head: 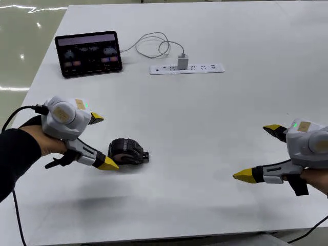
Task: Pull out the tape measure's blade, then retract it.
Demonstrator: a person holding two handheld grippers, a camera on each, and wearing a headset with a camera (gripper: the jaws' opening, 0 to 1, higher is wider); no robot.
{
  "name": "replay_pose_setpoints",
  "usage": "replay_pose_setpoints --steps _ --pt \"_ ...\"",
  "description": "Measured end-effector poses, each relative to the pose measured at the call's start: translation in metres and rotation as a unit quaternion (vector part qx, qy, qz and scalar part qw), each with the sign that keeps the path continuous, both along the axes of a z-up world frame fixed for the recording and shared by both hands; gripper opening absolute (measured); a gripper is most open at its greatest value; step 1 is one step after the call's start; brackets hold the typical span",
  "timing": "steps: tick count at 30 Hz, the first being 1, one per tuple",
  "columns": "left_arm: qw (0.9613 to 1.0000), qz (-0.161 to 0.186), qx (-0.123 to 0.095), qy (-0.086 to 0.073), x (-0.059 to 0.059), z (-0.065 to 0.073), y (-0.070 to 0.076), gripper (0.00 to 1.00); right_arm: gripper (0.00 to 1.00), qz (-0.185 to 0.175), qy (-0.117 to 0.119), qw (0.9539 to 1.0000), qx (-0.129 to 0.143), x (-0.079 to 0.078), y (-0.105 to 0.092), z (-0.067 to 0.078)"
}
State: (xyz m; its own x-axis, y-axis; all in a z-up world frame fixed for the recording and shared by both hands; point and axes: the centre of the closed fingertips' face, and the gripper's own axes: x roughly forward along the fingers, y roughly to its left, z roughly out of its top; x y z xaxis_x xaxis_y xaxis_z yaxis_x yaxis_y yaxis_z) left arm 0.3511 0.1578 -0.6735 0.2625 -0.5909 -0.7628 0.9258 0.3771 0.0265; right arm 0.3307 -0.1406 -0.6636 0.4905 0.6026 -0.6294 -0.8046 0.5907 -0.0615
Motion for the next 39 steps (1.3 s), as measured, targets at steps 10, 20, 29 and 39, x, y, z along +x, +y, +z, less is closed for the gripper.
replay_pose_setpoints --steps 10,20,29,39 --pt "0.9979 -0.050 0.033 0.026 -0.004 -0.015 -0.013 0.75 1.00 0.020 -0.001 0.9998 0.008 0.012 0.019 0.001" --pt "0.9933 -0.091 0.067 0.026 -0.004 -0.024 -0.021 0.58 1.00 0.039 0.000 0.9992 0.007 0.015 0.029 0.001" --pt "0.9901 -0.100 0.089 0.042 -0.003 -0.042 -0.025 0.41 1.00 0.052 0.004 0.9986 0.010 0.014 0.039 -0.002" --pt "0.9867 -0.115 0.111 0.031 -0.003 -0.044 -0.023 0.31 0.98 0.104 0.006 0.9945 0.013 0.017 0.071 -0.007"
